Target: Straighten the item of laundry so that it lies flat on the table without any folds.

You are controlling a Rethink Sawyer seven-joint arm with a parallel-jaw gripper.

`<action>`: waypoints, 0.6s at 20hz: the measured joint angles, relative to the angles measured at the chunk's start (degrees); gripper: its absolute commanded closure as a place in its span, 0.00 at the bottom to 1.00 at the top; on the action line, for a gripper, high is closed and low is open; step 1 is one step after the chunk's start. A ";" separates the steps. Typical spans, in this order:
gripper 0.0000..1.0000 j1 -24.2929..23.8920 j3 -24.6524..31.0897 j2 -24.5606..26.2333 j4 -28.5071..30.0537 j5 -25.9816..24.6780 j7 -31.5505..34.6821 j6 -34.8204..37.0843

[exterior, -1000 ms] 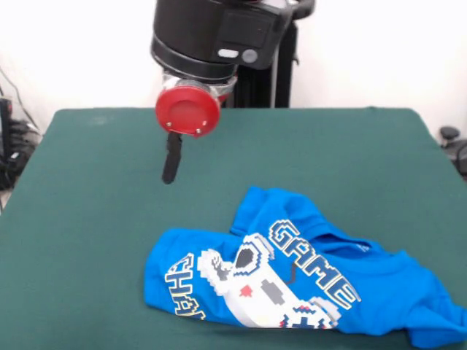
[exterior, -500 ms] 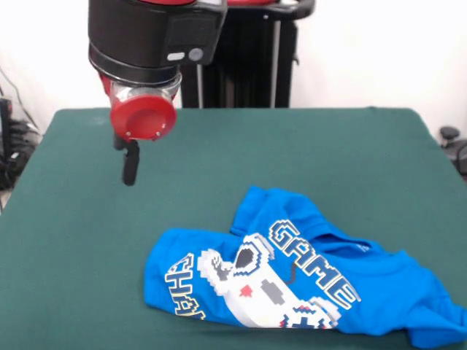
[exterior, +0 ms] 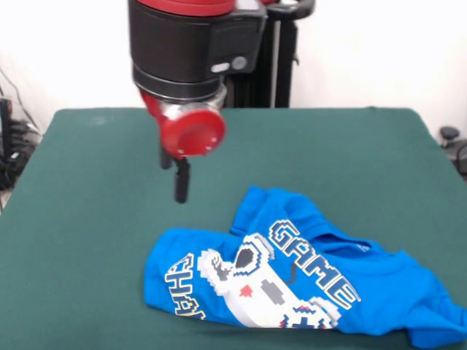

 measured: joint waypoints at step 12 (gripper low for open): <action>0.00 3.17 0.74 0.06 0.53 0.06 0.00 0.00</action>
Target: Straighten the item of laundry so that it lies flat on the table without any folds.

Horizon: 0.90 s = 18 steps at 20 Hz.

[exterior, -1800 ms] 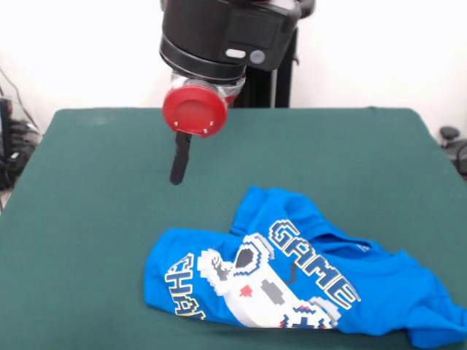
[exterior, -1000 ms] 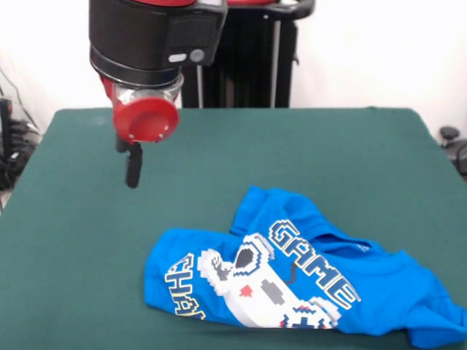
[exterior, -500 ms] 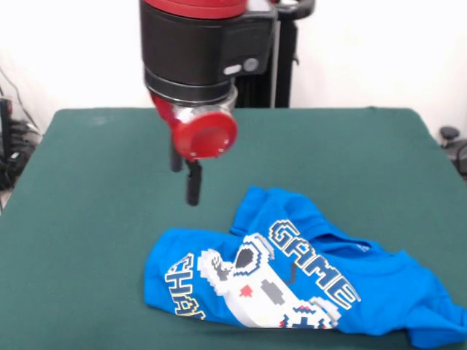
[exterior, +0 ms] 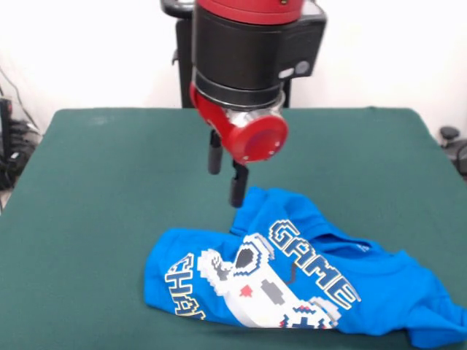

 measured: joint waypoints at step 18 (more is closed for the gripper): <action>0.00 4.36 -1.19 0.87 5.54 -0.06 0.00 -1.96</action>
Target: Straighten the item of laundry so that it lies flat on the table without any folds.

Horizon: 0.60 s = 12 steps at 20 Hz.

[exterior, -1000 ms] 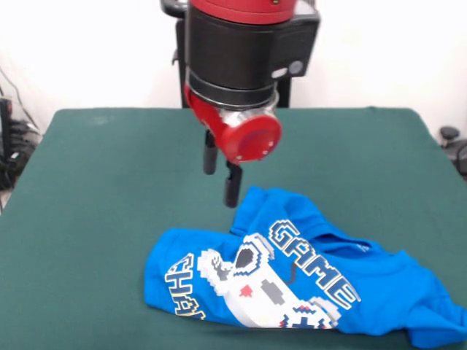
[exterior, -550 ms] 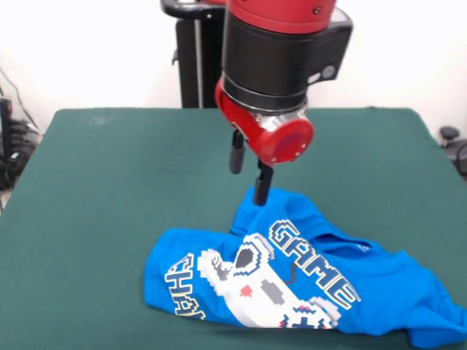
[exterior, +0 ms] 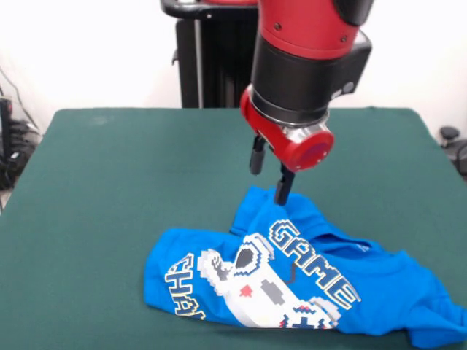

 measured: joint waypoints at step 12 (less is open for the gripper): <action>0.00 5.62 -3.42 -0.37 5.30 -0.29 0.00 -1.82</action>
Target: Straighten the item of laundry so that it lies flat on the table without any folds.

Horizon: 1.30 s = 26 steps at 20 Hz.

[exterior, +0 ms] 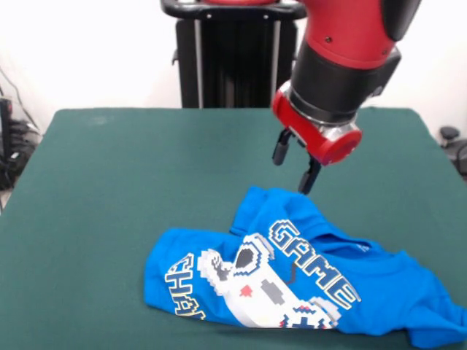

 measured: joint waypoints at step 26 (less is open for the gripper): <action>0.00 0.52 -4.44 4.96 5.39 -0.23 0.00 -13.35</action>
